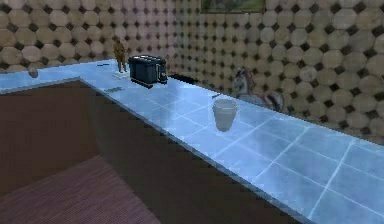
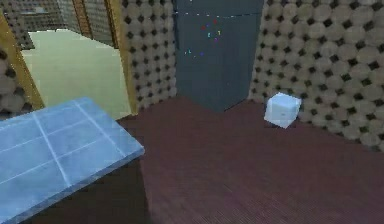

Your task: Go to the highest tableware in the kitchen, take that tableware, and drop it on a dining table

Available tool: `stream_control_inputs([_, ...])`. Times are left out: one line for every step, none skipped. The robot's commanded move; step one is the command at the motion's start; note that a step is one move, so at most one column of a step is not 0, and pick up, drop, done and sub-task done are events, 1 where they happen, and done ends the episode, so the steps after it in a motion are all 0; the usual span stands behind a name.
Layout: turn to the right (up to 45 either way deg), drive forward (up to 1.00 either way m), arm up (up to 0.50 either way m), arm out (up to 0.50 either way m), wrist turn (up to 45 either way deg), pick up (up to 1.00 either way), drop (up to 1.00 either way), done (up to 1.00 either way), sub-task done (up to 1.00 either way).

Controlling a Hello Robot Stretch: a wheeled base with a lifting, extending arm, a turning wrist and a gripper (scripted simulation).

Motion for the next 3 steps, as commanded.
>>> stream_control_inputs([-45.0,0.00,0.00,0.00,0.0,0.00,0.00,0.00,0.00])
stream_control_inputs([-33.0,0.00,0.00,0.00,0.0,0.00,0.00,0.00,0.00])
stream_control_inputs([45.0,0.00,0.00,0.00,0.0,0.00,0.00,0.00,0.00])
